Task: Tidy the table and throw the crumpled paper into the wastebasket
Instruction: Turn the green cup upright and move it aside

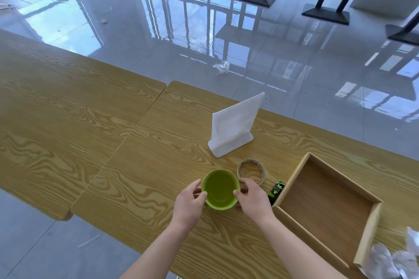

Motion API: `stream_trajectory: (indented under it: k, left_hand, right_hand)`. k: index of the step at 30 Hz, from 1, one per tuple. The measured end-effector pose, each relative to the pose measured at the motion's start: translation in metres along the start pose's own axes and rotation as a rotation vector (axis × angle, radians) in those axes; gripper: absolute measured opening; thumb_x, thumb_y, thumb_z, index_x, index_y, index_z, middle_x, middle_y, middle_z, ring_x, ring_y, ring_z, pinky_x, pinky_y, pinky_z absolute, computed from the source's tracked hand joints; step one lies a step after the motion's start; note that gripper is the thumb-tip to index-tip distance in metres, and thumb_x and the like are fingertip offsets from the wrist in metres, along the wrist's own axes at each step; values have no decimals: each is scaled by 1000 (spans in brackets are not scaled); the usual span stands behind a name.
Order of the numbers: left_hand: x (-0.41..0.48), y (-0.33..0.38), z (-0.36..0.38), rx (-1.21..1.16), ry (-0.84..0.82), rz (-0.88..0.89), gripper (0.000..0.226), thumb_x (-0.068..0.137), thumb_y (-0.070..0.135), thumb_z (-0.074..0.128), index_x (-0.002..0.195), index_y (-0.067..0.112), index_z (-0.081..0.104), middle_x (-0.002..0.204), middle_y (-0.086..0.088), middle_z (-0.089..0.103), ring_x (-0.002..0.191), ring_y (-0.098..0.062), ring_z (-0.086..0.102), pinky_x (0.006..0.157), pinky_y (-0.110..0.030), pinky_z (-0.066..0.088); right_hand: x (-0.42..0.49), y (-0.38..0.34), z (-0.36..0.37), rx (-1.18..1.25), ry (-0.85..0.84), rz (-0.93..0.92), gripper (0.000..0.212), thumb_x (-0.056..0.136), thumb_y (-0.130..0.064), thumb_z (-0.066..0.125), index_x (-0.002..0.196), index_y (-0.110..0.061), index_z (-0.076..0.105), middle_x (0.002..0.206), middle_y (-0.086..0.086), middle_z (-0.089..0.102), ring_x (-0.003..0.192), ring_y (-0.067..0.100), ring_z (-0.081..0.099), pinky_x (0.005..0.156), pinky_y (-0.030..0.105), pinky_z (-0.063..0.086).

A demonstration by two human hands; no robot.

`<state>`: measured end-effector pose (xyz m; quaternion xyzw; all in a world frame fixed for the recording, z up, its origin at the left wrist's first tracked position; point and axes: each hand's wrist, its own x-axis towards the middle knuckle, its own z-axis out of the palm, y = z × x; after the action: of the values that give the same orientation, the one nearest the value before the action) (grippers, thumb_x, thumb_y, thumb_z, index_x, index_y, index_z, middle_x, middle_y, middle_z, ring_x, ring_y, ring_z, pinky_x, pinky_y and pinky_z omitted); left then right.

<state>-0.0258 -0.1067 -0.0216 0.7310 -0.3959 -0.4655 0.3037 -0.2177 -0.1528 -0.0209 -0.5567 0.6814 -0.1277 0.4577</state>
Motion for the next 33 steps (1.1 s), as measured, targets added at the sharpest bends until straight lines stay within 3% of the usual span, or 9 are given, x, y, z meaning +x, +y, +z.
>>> stream_trajectory:
  k: [7, 13, 23, 29, 33]
  left_hand:
    - [-1, -2, -1, -56, -49, 59, 38, 91, 9, 61, 109, 41, 70, 97, 14, 75, 96, -6, 69, 91, -39, 56]
    - [-5, -3, -3, -91, -7, 74, 41, 89, 6, 63, 103, 44, 69, 94, 15, 75, 93, -5, 70, 87, -39, 58]
    - [-10, -11, -29, -122, 101, 61, 30, 91, 11, 65, 115, 28, 71, 98, 14, 75, 95, -3, 69, 89, -38, 57]
    - [-5, -22, -70, -115, 191, 23, 34, 90, 11, 65, 103, 42, 69, 94, 16, 75, 92, -2, 69, 86, -37, 58]
    - [1, -35, -99, -121, 223, 11, 31, 90, 13, 66, 98, 42, 70, 90, 16, 76, 88, -3, 70, 84, -39, 59]
  right_hand:
    - [0, 1, 7, 140, 3, 36, 41, 98, -19, 56, 138, -23, 51, 129, 3, 61, 117, 24, 58, 95, 47, 55]
    - [4, -2, 10, 148, 0, 23, 40, 98, -15, 56, 136, -24, 54, 130, 4, 60, 118, 25, 58, 95, 48, 54]
    - [13, -34, 34, 88, -83, -26, 40, 96, -13, 54, 135, -22, 56, 123, 1, 64, 114, 22, 60, 94, 46, 55]
    - [22, -71, 67, 40, -145, -98, 38, 94, -13, 54, 129, -25, 60, 110, 0, 67, 100, 22, 67, 85, 46, 58]
    - [27, -97, 94, 34, -187, -106, 39, 94, -12, 54, 130, -23, 61, 112, 0, 67, 102, 22, 66, 88, 46, 57]
